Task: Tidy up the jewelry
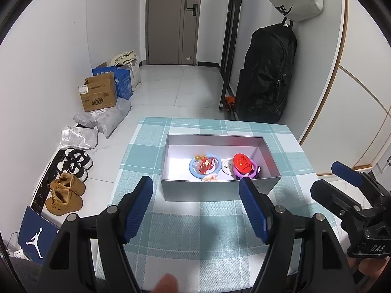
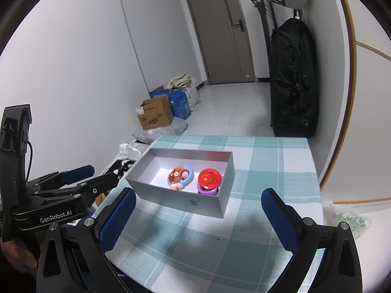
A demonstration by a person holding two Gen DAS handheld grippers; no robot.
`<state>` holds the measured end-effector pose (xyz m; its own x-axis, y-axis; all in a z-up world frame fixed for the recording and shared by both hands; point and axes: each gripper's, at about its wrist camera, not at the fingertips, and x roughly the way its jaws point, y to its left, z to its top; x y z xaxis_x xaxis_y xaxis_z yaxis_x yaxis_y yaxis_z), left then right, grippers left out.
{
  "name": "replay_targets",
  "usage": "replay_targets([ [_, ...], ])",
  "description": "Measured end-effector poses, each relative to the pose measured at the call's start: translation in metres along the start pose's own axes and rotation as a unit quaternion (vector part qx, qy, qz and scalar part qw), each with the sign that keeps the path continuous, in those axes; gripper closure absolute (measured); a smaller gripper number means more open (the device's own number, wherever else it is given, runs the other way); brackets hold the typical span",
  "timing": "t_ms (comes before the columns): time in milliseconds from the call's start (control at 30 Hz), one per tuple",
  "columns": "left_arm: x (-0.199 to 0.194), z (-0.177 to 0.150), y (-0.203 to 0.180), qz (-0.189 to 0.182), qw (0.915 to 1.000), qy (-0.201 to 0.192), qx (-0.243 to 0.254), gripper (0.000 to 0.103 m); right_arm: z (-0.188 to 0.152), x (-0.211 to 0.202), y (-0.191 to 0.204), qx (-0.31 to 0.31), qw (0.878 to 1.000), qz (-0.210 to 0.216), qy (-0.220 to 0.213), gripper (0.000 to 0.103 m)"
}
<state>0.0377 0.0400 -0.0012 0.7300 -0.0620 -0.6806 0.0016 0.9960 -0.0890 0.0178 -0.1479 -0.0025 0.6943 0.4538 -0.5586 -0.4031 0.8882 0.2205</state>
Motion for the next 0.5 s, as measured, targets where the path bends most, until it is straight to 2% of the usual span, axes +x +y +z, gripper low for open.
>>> replay_targets([
  [500,-0.0013,-0.0025,-0.0027,-0.003,0.9999,-0.003,0.013,0.034,-0.0028,0.0000,-0.0030,0.001,1.000,-0.011,0.005,0.000],
])
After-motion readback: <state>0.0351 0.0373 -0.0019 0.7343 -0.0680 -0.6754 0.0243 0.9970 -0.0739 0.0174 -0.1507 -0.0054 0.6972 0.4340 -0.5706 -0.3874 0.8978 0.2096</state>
